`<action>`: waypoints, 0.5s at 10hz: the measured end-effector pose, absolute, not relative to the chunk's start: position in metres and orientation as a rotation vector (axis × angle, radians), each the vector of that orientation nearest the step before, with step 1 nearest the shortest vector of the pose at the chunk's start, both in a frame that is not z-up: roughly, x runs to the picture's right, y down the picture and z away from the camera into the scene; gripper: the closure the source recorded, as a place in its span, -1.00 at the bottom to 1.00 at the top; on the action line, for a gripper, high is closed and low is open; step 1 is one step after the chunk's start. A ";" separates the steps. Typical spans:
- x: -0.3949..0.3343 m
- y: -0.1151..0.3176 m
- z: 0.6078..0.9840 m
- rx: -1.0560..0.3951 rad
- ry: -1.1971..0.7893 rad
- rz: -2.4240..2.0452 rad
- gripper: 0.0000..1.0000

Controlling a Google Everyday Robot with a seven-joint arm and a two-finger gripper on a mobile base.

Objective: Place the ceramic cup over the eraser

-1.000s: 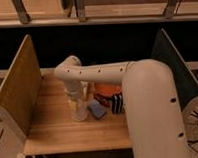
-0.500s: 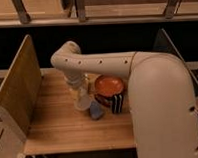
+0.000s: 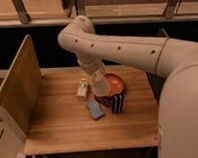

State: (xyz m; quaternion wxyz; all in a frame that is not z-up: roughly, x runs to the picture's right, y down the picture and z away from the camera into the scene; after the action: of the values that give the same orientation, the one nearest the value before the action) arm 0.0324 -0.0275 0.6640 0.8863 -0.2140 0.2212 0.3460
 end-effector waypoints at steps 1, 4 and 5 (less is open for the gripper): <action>0.050 -0.028 0.656 -0.442 0.470 0.775 1.00; 0.104 -0.020 0.634 -0.436 0.494 0.946 1.00; 0.103 -0.021 0.634 -0.434 0.489 0.949 1.00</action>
State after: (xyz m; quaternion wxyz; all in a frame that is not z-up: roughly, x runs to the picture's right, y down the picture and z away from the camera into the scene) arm 0.1029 -0.0209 0.6344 0.8386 -0.2053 0.2310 0.4485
